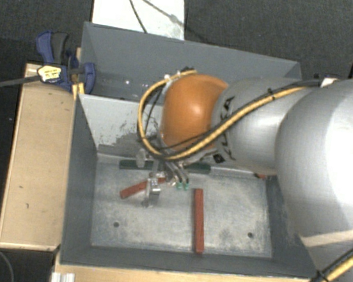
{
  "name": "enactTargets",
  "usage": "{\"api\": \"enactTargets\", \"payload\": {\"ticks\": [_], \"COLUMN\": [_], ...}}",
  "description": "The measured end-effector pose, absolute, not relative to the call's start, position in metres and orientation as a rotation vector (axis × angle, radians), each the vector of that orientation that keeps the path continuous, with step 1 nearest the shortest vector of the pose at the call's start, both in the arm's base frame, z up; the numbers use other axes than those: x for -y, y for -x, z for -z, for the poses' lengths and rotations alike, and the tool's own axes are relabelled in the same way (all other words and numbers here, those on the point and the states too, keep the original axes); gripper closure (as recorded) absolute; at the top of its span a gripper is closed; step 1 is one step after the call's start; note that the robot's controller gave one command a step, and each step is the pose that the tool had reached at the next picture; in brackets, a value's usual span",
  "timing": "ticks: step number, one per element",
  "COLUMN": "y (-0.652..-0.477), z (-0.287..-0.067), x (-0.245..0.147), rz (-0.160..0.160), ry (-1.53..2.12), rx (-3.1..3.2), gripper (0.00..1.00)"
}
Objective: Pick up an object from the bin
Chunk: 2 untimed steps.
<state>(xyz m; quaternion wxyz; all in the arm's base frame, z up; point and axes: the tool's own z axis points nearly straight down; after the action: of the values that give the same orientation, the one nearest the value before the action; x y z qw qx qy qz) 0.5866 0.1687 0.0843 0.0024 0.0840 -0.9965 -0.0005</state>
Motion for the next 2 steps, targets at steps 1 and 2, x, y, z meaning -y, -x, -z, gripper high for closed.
{"api": "enactTargets", "payload": {"ticks": [1, 2], "y": [-0.5699, -0.5713], "z": [-0.0693, -0.0707], "x": [-0.1580, -0.1584], "rz": [0.001, 0.003], "ry": [-0.241, -0.234], "rx": [3.131, 3.135], "gripper": [0.00, 1.00]}}
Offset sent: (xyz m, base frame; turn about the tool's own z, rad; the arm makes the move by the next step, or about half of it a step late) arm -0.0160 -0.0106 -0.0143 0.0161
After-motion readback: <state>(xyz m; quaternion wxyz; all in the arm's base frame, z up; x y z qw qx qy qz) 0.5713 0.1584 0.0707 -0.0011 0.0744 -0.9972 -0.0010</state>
